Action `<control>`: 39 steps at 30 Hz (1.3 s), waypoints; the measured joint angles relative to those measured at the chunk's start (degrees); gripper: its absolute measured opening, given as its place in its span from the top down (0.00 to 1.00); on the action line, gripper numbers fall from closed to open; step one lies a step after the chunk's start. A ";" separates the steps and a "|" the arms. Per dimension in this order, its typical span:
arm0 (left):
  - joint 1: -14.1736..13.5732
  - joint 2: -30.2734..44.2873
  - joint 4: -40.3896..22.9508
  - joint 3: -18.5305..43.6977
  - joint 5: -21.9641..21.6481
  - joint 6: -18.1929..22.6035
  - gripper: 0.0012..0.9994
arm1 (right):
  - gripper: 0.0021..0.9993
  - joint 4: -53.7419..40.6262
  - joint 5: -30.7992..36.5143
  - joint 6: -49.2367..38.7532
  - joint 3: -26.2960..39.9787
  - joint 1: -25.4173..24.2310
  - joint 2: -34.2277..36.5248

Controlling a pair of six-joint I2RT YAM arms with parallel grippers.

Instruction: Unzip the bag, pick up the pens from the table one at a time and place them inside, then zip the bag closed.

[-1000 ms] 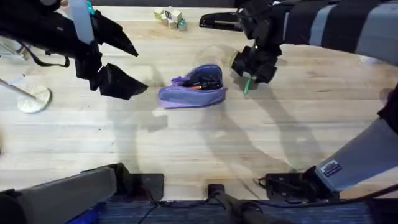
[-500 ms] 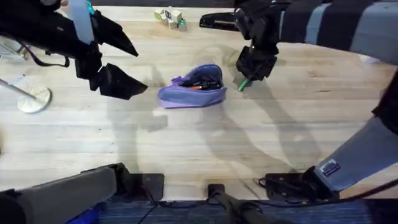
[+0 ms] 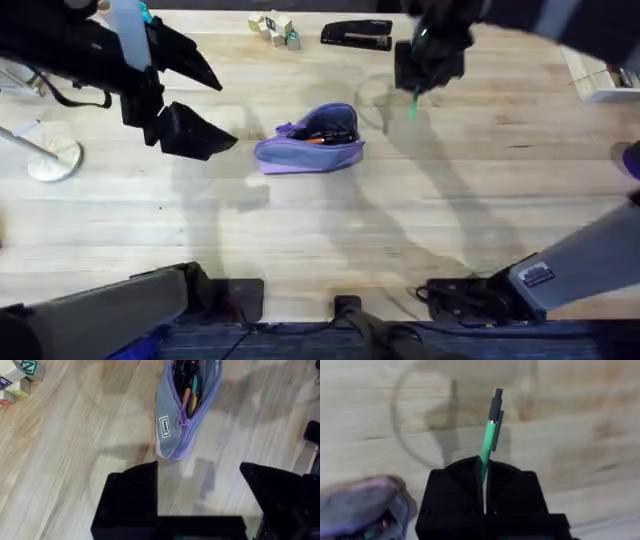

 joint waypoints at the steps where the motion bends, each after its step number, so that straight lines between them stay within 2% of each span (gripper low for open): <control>1: 0.00 -0.01 -0.01 0.00 0.00 0.00 0.01 | 0.97 0.00 -0.31 -3.16 0.51 0.01 -1.07; 7: -0.01 -0.02 -0.01 0.00 0.00 0.00 0.01 | 0.97 0.14 -8.03 -24.00 1.05 0.09 -5.73; 14: -0.01 -0.01 -0.01 0.00 0.00 0.00 0.01 | 0.97 -0.79 -18.65 -52.79 1.05 0.20 -6.35; 24: -0.02 0.00 -0.20 0.00 0.00 0.00 0.01 | 0.97 -7.83 -21.69 -88.97 1.05 1.97 -6.35; 29: 0.00 -0.02 -0.20 0.00 0.00 0.00 0.01 | 0.97 -7.82 -21.90 -96.33 1.05 3.33 -6.35; 39: -0.02 -0.02 -0.20 0.00 0.00 0.00 0.01 | 0.97 -9.67 -22.07 -102.27 1.05 5.67 -6.35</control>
